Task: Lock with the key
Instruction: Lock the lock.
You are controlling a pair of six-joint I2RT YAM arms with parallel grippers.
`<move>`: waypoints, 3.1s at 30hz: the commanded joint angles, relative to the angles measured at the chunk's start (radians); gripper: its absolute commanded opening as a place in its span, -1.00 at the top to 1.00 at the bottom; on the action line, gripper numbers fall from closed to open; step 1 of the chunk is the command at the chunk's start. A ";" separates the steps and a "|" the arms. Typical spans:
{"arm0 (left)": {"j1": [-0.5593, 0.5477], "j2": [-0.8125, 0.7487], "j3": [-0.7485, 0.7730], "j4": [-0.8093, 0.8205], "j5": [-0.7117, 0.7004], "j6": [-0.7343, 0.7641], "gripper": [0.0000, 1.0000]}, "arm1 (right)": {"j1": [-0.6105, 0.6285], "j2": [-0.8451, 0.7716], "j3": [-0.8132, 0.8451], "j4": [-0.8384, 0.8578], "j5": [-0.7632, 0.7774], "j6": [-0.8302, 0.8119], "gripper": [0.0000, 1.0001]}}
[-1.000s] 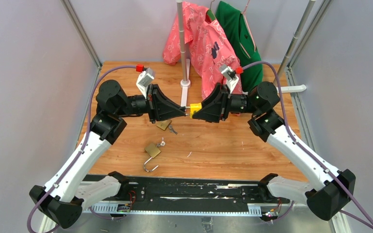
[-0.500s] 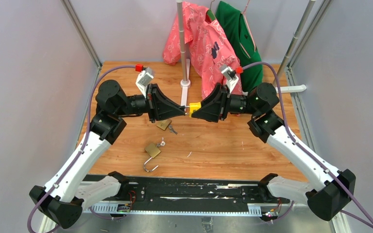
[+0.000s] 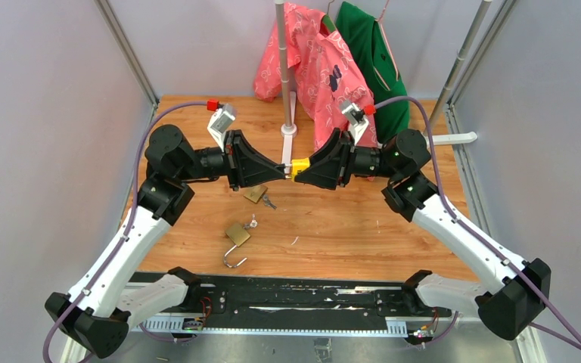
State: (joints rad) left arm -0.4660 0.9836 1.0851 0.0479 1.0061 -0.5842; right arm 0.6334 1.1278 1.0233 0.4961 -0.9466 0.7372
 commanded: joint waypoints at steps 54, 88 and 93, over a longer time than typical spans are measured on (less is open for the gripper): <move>-0.141 0.098 -0.003 0.092 -0.010 -0.012 1.00 | 0.098 0.143 0.120 -0.068 0.049 -0.131 1.00; -0.172 0.128 -0.052 0.209 -0.069 -0.079 1.00 | 0.098 0.197 0.172 -0.085 0.013 -0.084 1.00; -0.135 0.105 -0.073 0.245 -0.079 -0.097 1.00 | 0.097 0.188 0.187 -0.151 0.022 -0.109 0.86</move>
State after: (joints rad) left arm -0.5610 1.0519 1.0389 0.2012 0.9230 -0.6483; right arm 0.6518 1.2572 1.1709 0.3679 -1.0554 0.6468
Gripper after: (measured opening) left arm 0.067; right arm 0.375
